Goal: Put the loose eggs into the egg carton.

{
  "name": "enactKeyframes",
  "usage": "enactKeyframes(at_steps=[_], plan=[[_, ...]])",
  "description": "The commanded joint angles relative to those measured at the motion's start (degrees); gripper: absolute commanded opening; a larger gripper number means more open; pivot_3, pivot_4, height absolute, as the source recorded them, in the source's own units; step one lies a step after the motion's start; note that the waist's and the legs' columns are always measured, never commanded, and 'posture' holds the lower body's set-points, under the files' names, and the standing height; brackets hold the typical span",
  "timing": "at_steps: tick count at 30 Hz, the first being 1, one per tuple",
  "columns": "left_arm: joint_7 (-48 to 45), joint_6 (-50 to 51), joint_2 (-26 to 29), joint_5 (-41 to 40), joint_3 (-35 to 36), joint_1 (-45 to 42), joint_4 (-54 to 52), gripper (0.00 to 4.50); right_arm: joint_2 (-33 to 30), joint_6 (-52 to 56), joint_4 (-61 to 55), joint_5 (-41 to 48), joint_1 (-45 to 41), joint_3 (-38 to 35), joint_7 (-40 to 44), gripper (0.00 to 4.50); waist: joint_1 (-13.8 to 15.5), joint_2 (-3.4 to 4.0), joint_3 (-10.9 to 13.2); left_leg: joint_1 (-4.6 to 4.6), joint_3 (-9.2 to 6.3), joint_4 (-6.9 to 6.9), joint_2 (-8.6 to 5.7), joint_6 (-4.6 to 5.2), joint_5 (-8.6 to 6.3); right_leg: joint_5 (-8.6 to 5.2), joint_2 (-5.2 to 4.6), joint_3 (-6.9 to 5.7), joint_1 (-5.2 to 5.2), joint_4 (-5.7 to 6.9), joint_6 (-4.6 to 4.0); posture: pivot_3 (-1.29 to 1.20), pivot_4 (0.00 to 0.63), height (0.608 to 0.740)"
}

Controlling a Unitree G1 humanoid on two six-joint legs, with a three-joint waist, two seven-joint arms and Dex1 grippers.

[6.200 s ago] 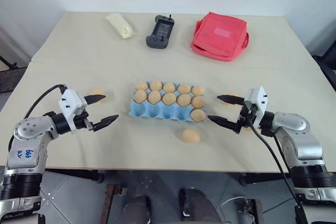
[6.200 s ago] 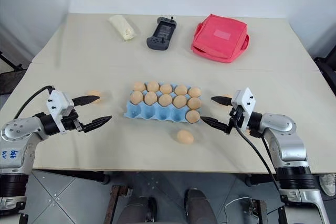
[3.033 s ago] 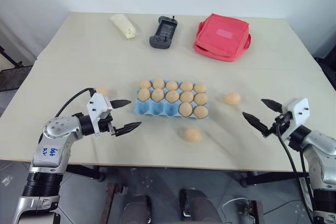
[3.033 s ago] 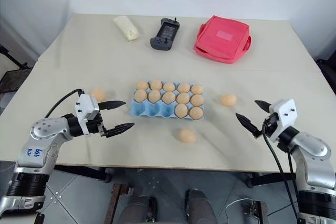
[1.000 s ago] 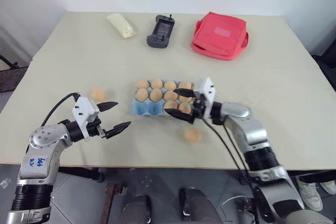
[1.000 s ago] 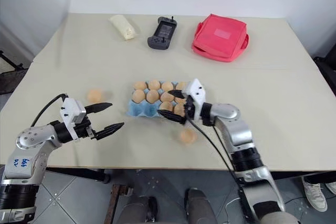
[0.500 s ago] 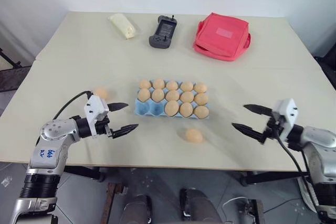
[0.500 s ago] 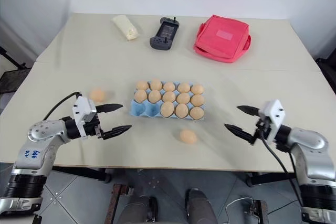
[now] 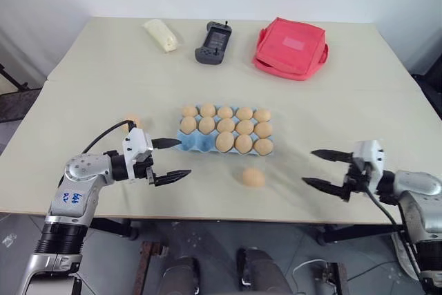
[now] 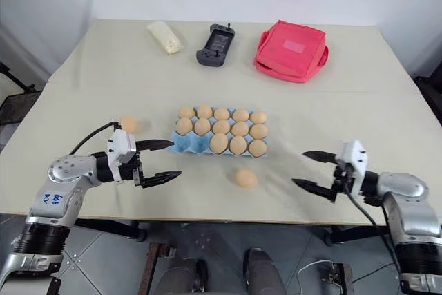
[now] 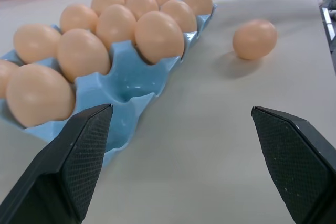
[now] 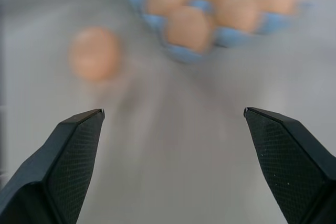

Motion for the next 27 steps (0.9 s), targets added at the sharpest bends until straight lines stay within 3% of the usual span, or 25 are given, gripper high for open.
enactKeyframes(at_steps=[1,7,17,21,25,27], plan=[[0.14,-0.76,1.54,-0.69,2.62,1.06,-1.59,4.5,0.24,5.43,-7.66,0.71,-1.34,4.48,-1.23,4.46,0.05,0.0,0.0,-0.04,-0.01,0.0,0.0,0.0,0.0,0.0,-0.02,-0.01,-0.04,-0.02,0.0,0.0,0.15,0.74],[0.23,0.63,3.67,-1.44,5.01,4.28,-3.46,4.5,2.62,7.51,-10.74,-1.81,-4.1,11.02,-3.69,4.46,0.01,0.0,0.0,-0.09,-0.05,-0.06,-0.01,-0.01,-0.02,-0.01,-0.07,-0.05,-0.07,-0.14,-0.01,0.0,0.15,0.74],[2.69,3.18,4.46,-2.25,7.81,8.0,-7.78,4.5,13.3,0.83,0.1,-9.61,-9.76,18.2,-9.79,4.46,-0.09,-0.01,0.0,-0.14,-0.07,-0.12,-0.03,-0.02,-0.03,-0.01,-0.14,-0.11,-0.09,-0.26,-0.03,0.0,0.15,0.74],[3.79,3.85,4.78,-2.57,8.99,9.31,-9.22,4.5,15.09,0.64,-0.13,-8.65,-10.3,17.89,-9.2,3.61,-0.15,-0.01,0.0,-0.15,-0.06,-0.13,-0.03,-0.02,-0.04,-0.01,-0.14,-0.12,-0.09,-0.27,-0.03,0.0,0.15,0.74],[4.48,3.97,4.96,-2.71,10.59,10.96,-9.84,4.5,14.8,2.49,-2.63,-5.33,-10.99,17.04,-6.86,2.15,-0.22,-0.01,0.0,-0.15,-0.06,-0.13,-0.02,-0.03,-0.06,-0.01,-0.14,-0.17,-0.09,-0.27,-0.03,0.0,0.15,0.74],[5.0,4.02,4.8,-2.76,11.14,11.75,-10.31,4.5,14.77,3.14,-3.25,-4.11,-12.13,17.07,-5.67,1.92,-0.23,-0.01,0.0,-0.14,-0.07,-0.12,-0.02,-0.02,-0.05,-0.01,-0.14,-0.17,-0.09,-0.26,-0.03,0.0,0.15,0.74]])
